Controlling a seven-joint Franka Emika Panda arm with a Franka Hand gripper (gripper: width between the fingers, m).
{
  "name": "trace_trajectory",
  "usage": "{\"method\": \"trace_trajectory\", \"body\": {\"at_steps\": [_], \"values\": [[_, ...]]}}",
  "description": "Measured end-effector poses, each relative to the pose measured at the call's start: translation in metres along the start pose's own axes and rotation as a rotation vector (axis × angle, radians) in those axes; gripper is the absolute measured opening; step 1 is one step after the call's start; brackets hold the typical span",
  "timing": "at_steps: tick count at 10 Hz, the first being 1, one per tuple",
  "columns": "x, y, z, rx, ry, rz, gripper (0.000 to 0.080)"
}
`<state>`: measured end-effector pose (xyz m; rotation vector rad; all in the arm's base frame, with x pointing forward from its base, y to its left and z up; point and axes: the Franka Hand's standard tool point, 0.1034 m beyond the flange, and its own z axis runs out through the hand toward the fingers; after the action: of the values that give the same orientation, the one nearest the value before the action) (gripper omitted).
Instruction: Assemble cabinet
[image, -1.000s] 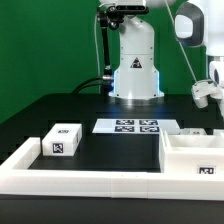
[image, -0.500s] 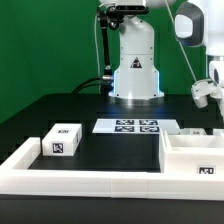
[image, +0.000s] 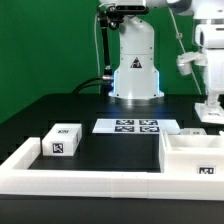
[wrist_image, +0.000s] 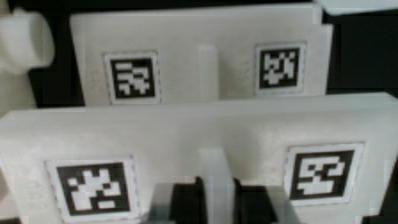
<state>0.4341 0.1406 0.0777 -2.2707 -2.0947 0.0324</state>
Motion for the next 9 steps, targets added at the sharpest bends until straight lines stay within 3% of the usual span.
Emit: {"method": "trace_trajectory", "body": {"at_steps": [2, 7, 9], "values": [[-0.006, 0.002, 0.007, 0.015, 0.004, 0.017, 0.0061], [-0.005, 0.024, 0.002, -0.008, 0.019, 0.010, 0.0061], [-0.007, 0.023, 0.005, 0.000, 0.019, 0.014, 0.0061]]}}
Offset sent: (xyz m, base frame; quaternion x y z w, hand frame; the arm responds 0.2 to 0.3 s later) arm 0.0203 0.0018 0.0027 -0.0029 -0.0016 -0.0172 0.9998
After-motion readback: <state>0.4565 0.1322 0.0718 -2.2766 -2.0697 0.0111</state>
